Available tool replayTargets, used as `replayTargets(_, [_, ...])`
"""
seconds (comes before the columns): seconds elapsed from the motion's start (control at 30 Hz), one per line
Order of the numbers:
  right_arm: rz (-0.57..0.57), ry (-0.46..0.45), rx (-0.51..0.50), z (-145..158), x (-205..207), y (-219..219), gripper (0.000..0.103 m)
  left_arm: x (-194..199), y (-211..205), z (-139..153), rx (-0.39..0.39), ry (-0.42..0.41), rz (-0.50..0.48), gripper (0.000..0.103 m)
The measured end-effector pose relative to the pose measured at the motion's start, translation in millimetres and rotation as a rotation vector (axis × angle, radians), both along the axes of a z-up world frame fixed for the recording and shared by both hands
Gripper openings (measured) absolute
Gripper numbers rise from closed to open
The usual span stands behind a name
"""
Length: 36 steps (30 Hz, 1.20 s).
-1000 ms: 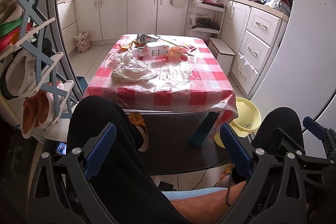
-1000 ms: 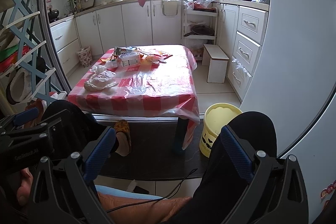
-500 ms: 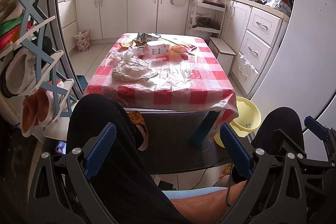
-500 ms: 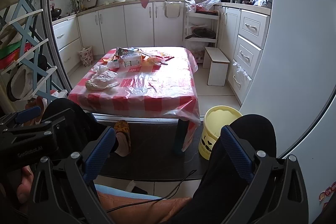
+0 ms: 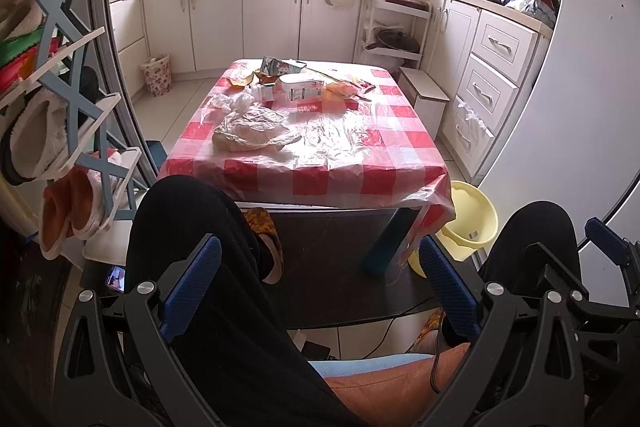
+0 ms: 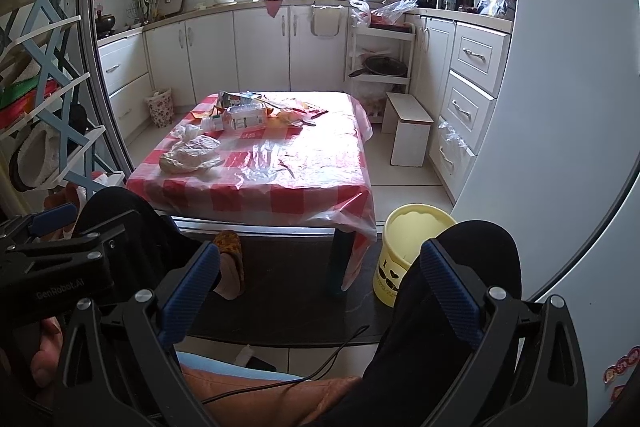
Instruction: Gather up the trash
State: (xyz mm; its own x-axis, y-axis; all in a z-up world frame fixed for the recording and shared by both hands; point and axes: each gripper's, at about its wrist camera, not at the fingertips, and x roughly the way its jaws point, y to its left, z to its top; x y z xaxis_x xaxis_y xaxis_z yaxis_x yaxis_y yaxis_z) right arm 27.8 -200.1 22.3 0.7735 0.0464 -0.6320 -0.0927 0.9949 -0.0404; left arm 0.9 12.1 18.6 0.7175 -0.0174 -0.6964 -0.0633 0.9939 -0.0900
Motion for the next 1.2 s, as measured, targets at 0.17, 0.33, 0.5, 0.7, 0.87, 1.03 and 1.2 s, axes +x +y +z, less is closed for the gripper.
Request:
replayTargets(0.17, [-0.001,-0.006,-0.008,-0.4,-0.2,0.5,0.096,0.3,-0.6,-0.9,0.001,0.004,0.000,0.095])
replayTargets(0.33, [-0.001,-0.006,-0.007,-0.5,-0.3,0.7,0.096,1.4,-1.2,-1.8,0.005,0.012,0.000,0.095])
replayTargets(0.5, [-0.001,-0.006,-0.008,-0.4,-0.4,0.6,0.096,2.3,-0.9,-2.0,0.005,0.014,0.000,0.095])
replayTargets(0.7, [-0.001,-0.005,-0.008,-0.5,-0.4,0.8,0.096,3.4,-0.6,-2.5,0.006,0.019,0.002,0.095])
replayTargets(0.87, [0.000,-0.005,-0.008,-0.6,-0.3,0.9,0.096,3.3,0.6,-1.9,0.011,0.018,0.006,0.095])
replayTargets(1.03, [0.000,-0.004,-0.008,-0.8,-0.2,1.3,0.096,3.5,1.6,-0.2,0.019,0.018,0.011,0.095])
replayTargets(1.2, [0.000,-0.006,-0.011,-0.5,-0.4,1.5,0.096,4.4,1.2,0.7,0.026,0.020,0.019,0.095])
